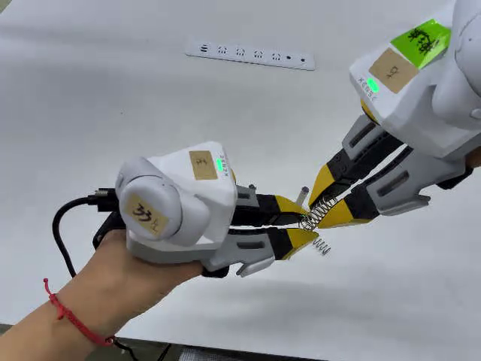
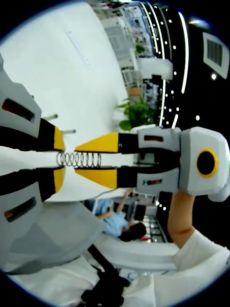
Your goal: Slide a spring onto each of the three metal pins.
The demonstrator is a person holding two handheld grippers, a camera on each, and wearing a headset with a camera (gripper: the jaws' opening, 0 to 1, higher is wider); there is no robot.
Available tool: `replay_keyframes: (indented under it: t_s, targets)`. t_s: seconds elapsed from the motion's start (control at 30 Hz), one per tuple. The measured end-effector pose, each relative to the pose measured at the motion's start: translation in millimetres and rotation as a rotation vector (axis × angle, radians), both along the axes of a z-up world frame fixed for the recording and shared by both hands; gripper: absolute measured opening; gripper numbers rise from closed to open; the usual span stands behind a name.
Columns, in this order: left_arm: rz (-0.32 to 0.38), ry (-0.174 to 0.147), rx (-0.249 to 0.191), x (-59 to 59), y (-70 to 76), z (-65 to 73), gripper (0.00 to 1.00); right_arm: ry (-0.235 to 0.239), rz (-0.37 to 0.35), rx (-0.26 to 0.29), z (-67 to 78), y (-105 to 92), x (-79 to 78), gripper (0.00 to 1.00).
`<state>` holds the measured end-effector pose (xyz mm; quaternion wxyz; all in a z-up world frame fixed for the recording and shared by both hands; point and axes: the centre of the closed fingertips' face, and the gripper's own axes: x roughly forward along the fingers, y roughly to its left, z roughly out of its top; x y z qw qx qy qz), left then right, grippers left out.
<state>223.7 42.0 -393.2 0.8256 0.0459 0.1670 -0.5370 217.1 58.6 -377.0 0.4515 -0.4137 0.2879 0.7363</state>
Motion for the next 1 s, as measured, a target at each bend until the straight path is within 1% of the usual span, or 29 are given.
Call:
replay_keyframes:
  t_s: [0.07,0.17,0.3,0.37,0.5,0.53,0.6,0.63,0.7,0.77,0.83,0.9,1.0]
  targets:
    - [0.007,0.0,-0.002,-0.2,2.5,-0.7,0.12,0.001,-0.002,0.001,0.6,1.0,0.1,0.12]
    - [0.026,0.0,0.008,0.3,9.8,-3.9,0.14,0.004,-0.006,0.005,2.6,2.8,-0.1,0.12]
    - [0.069,-0.002,0.012,1.9,25.5,-7.2,0.18,-0.001,-0.019,0.01,4.5,4.5,3.5,0.12]
    - [0.089,-0.004,0.013,2.2,33.5,-9.0,0.22,-0.004,-0.031,0.013,5.8,5.9,6.6,0.12]
    - [0.12,-0.006,0.029,2.4,48.3,-14.4,0.29,-0.015,-0.053,0.02,7.4,10.0,12.7,0.12]
    - [0.133,-0.003,0.032,2.7,52.9,-15.6,0.32,-0.02,-0.062,0.021,7.0,11.9,14.7,0.12]
    - [0.151,-0.01,0.04,3.3,60.8,-17.6,0.35,-0.038,-0.078,0.02,5.5,14.8,20.0,0.12]
    - [0.157,-0.008,0.042,3.4,63.6,-18.6,0.37,-0.044,-0.082,0.019,4.6,15.8,22.1,0.12]
    - [0.175,-0.011,0.051,4.3,71.1,-20.6,0.39,-0.055,-0.097,0.019,1.8,18.8,28.0,0.12]
    - [0.195,-0.015,0.051,5.4,77.3,-21.5,0.43,-0.062,-0.112,0.02,0.1,22.6,32.5,0.12]
    - [0.204,-0.019,0.056,5.7,81.3,-22.9,0.48,-0.075,-0.122,0.019,-2.2,25.9,37.8,0.12]
    - [0.21,-0.014,0.06,5.5,85.2,-24.6,0.51,-0.089,-0.131,0.015,-4.1,29.3,42.7,0.12]
    - [0.216,-0.018,0.068,5.6,90.0,-27.6,0.56,-0.105,-0.145,0.01,-8.7,35.8,52.2,0.12]
